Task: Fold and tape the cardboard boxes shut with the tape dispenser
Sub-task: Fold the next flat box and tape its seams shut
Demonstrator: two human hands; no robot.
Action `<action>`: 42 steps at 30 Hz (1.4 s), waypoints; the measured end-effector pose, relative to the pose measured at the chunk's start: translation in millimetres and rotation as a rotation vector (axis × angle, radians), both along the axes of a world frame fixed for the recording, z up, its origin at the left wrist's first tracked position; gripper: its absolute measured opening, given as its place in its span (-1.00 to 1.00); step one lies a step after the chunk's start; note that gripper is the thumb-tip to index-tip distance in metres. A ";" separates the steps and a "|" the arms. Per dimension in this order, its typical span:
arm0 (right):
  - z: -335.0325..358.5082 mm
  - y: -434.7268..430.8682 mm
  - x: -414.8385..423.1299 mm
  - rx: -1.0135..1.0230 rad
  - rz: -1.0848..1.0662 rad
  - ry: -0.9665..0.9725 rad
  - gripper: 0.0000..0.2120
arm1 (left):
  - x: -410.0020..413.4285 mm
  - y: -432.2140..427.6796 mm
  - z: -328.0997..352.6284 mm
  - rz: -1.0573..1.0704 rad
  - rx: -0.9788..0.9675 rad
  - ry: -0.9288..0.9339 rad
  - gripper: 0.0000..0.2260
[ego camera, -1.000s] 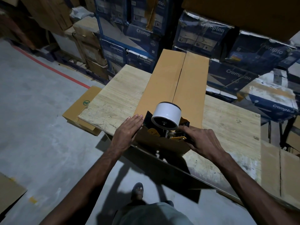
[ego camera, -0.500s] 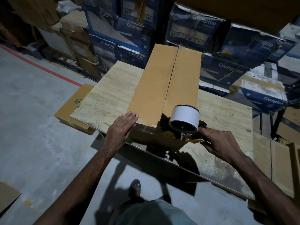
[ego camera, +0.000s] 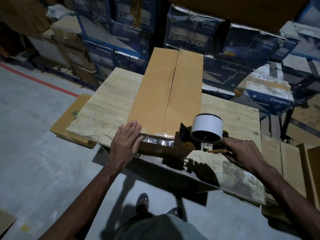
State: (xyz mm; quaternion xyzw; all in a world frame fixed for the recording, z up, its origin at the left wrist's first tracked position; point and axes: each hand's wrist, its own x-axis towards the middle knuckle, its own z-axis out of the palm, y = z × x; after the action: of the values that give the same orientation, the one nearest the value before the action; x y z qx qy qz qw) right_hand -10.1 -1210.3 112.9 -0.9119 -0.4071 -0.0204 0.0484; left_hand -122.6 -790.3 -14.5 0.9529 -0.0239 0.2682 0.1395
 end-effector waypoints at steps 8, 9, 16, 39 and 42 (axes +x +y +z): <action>1.5 -1.3 -2.0 0.034 0.021 0.001 -0.19 | 19.4 -82.4 8.5 -0.156 0.106 0.110 -0.55; 1.4 -1.8 -2.3 0.037 0.021 -0.001 -0.19 | 21.8 -91.9 10.9 -0.171 0.120 0.114 -0.55; -3.3 -8.8 -3.6 0.060 0.017 -0.013 -0.19 | 30.3 -126.1 27.1 -0.209 0.167 0.147 -0.51; 9.0 -45.4 -1.0 -0.041 0.000 -0.043 -0.09 | 35.3 -119.9 26.7 -0.271 0.222 0.190 -0.15; 8.1 -62.0 -1.7 -0.052 -0.022 -0.040 -0.08 | 35.8 -118.6 25.8 -0.282 0.236 0.189 -0.15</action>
State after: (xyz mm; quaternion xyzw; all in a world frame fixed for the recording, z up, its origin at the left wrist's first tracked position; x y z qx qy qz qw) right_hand -11.7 -1272.2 121.0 -0.9166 -0.3984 -0.0286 0.0160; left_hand -86.8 -908.8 11.3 0.9708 -0.1751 0.1505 0.0645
